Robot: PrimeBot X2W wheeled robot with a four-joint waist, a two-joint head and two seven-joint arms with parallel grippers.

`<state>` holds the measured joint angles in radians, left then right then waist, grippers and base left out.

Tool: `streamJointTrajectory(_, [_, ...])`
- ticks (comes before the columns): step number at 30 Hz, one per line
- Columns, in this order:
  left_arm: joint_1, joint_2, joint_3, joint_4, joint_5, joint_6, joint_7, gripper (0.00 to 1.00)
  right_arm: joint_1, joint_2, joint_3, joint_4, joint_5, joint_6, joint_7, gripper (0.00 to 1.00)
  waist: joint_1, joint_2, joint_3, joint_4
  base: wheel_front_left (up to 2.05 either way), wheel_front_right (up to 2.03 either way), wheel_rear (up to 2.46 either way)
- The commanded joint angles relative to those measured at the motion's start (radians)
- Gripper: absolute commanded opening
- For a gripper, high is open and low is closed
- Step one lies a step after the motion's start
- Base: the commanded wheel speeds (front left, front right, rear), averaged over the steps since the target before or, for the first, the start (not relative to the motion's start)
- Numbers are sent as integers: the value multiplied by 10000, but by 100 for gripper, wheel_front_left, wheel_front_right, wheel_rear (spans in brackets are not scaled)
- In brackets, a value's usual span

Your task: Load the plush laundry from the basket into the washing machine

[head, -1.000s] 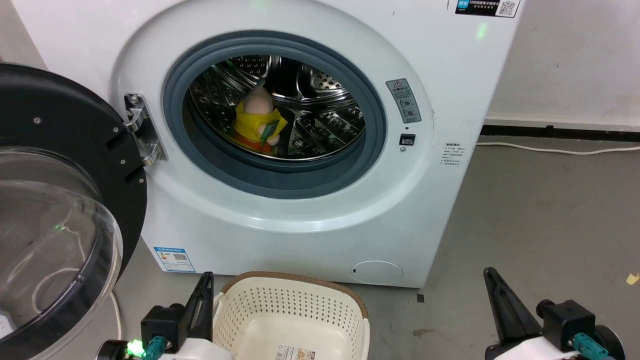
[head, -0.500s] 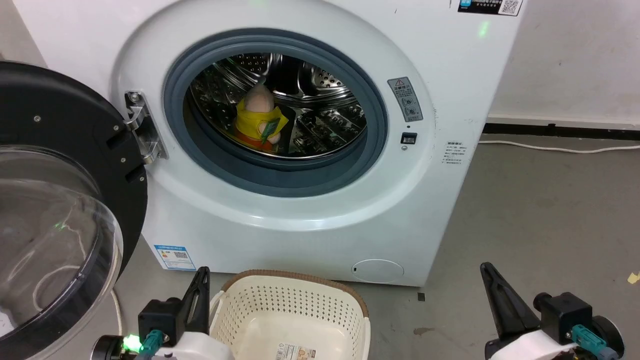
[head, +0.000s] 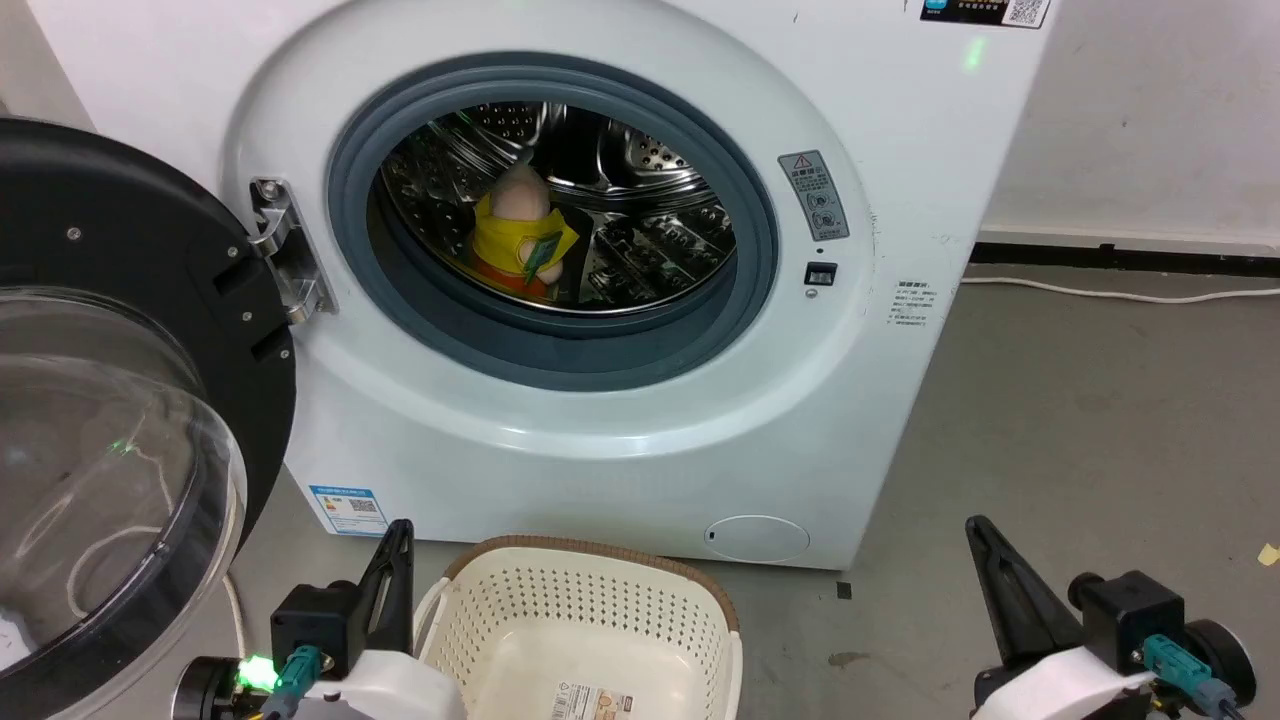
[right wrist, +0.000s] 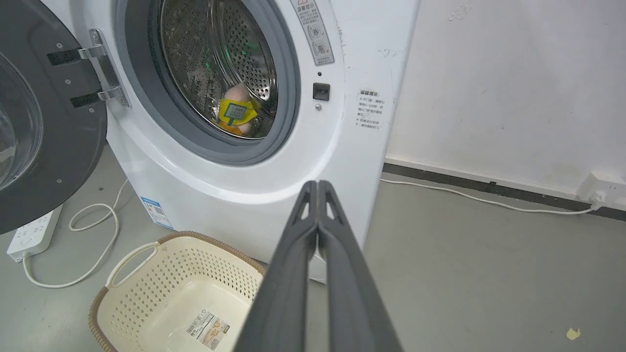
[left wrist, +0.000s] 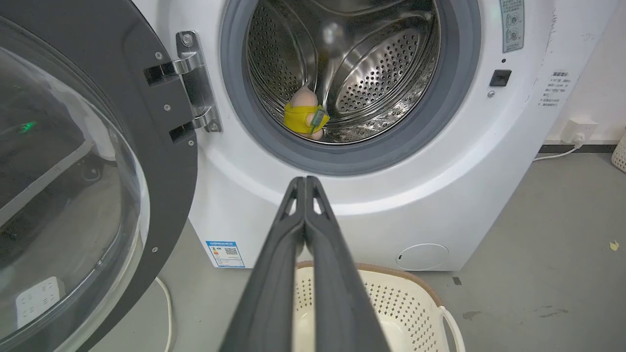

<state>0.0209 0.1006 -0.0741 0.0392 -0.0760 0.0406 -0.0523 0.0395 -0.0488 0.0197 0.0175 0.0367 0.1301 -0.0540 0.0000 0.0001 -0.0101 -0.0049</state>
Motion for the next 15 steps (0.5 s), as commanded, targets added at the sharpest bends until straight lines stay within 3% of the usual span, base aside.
streamJointTrajectory(1, [-116,-103,122,-76,140,-57,55,0,-172,-11,-39,-75,-75,5,70,0,0,-1,7,3,0,0,0])
streamJointTrajectory(15, [-168,-331,474,-256,493,-255,321,0,-299,-13,-129,-132,-241,5,337,0,0,-1,60,29,0,0,0])
